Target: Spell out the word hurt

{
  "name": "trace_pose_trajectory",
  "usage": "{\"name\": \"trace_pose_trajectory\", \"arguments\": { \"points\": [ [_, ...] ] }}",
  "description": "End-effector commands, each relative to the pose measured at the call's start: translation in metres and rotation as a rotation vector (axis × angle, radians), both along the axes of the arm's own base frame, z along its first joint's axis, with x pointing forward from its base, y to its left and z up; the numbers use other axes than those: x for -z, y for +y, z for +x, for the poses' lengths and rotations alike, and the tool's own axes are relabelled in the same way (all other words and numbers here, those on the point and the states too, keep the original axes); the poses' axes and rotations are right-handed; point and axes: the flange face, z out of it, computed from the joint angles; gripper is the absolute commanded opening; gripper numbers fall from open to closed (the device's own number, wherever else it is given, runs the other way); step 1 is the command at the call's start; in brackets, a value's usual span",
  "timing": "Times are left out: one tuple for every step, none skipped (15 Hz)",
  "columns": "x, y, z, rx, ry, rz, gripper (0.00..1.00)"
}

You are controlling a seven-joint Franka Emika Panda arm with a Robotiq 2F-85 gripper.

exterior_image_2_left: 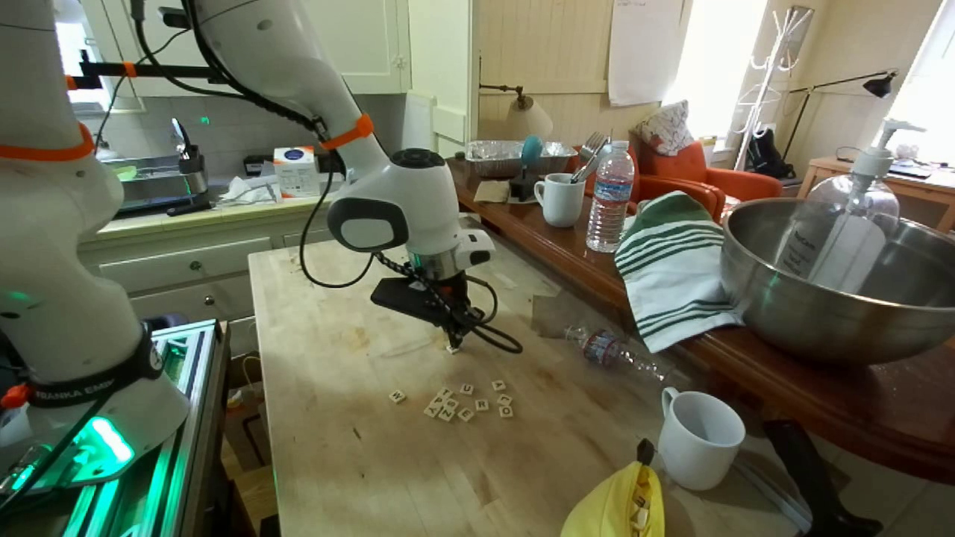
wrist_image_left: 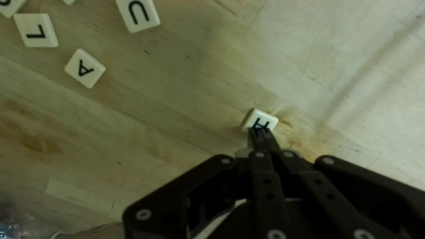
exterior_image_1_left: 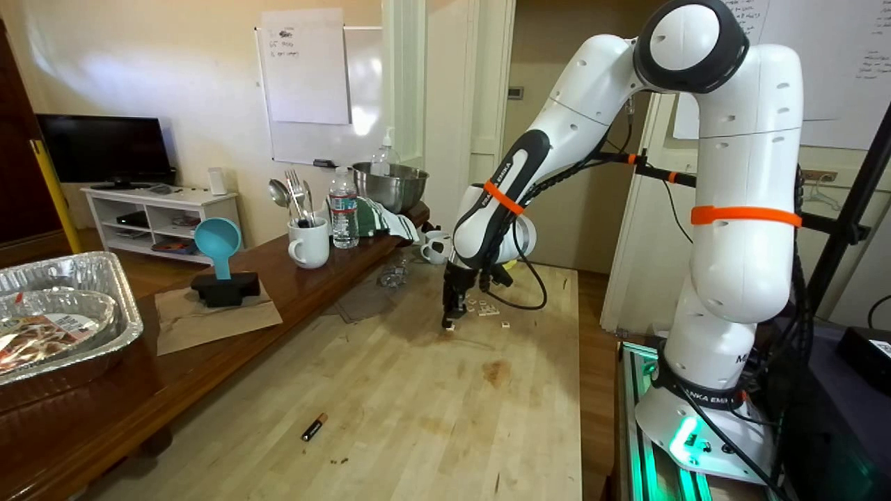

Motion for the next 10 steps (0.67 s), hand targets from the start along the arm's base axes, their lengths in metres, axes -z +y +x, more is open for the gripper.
{"name": "trace_pose_trajectory", "arguments": {
  "points": [
    [0.016, 0.002, -0.014, -0.027, 0.023, 0.001, 0.00],
    [0.012, 0.001, -0.013, -0.009, 0.012, 0.002, 0.00],
    [0.007, -0.001, -0.013, 0.003, 0.005, 0.004, 0.00],
    [0.002, -0.003, -0.013, 0.019, -0.006, 0.003, 0.00],
    [-0.003, -0.006, -0.014, 0.033, -0.013, 0.007, 0.00],
    [-0.006, -0.008, -0.015, 0.046, -0.021, 0.009, 0.00],
    [-0.009, -0.010, -0.016, 0.061, -0.030, 0.010, 0.00],
    [-0.013, -0.012, -0.017, 0.073, -0.037, 0.014, 0.00],
    [-0.017, -0.015, -0.017, 0.089, -0.046, 0.020, 0.00],
    [-0.021, -0.017, -0.018, 0.105, -0.054, 0.024, 0.00]
  ]
}}
